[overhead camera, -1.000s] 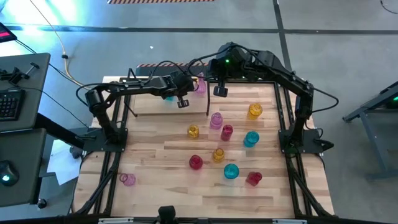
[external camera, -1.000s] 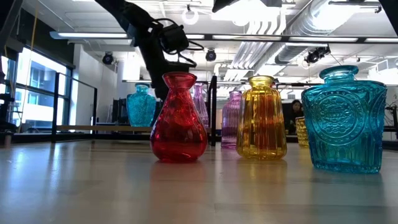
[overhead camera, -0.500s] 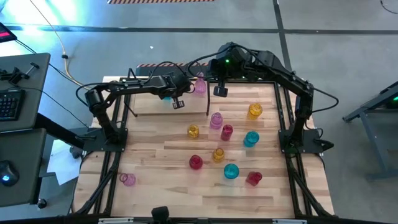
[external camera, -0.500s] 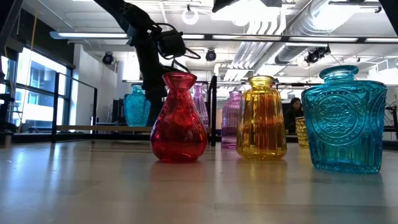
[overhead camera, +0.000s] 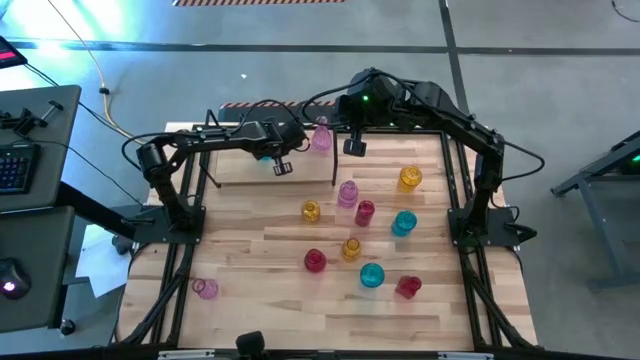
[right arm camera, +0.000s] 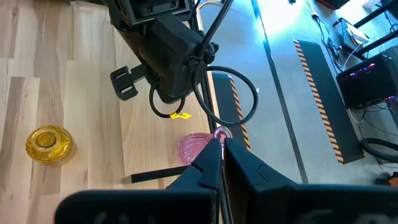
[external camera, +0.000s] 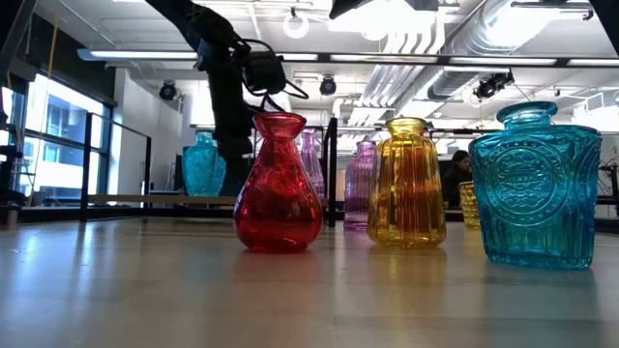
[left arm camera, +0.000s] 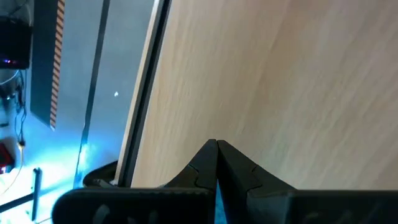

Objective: Sort vases onto shelf
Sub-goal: Put the top left blue vase on the shelf

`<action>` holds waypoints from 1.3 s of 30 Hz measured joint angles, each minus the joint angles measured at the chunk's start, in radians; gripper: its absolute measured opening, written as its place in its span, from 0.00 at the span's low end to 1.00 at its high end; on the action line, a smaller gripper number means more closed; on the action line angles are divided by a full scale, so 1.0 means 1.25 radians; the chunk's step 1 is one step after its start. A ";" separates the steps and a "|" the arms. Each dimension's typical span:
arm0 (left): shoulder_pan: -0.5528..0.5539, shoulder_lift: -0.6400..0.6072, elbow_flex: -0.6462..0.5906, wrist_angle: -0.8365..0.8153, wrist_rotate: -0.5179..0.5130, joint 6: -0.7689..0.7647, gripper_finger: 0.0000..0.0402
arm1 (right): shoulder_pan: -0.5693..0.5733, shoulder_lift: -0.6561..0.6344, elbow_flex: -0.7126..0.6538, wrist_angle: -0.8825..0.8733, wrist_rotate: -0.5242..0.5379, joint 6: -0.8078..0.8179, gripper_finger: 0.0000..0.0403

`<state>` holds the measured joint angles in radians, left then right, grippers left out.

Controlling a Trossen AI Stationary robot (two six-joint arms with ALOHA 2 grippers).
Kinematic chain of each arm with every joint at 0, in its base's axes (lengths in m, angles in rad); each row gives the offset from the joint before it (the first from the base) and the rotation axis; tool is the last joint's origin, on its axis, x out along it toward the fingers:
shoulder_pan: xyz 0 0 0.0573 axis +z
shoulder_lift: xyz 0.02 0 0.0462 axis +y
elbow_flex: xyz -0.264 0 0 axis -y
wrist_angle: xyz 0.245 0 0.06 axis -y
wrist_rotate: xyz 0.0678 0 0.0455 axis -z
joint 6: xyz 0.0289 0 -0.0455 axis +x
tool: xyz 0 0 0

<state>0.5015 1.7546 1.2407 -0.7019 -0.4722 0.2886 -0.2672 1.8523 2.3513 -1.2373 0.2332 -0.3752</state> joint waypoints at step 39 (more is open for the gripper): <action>0.009 -0.079 0.000 0.095 0.221 0.009 0.00 | 0.024 0.000 0.000 -0.010 -0.001 0.001 0.00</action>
<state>0.5125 1.6554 1.2404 -0.5828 -0.1965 0.2993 -0.2368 1.8522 2.3514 -1.2494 0.2321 -0.3736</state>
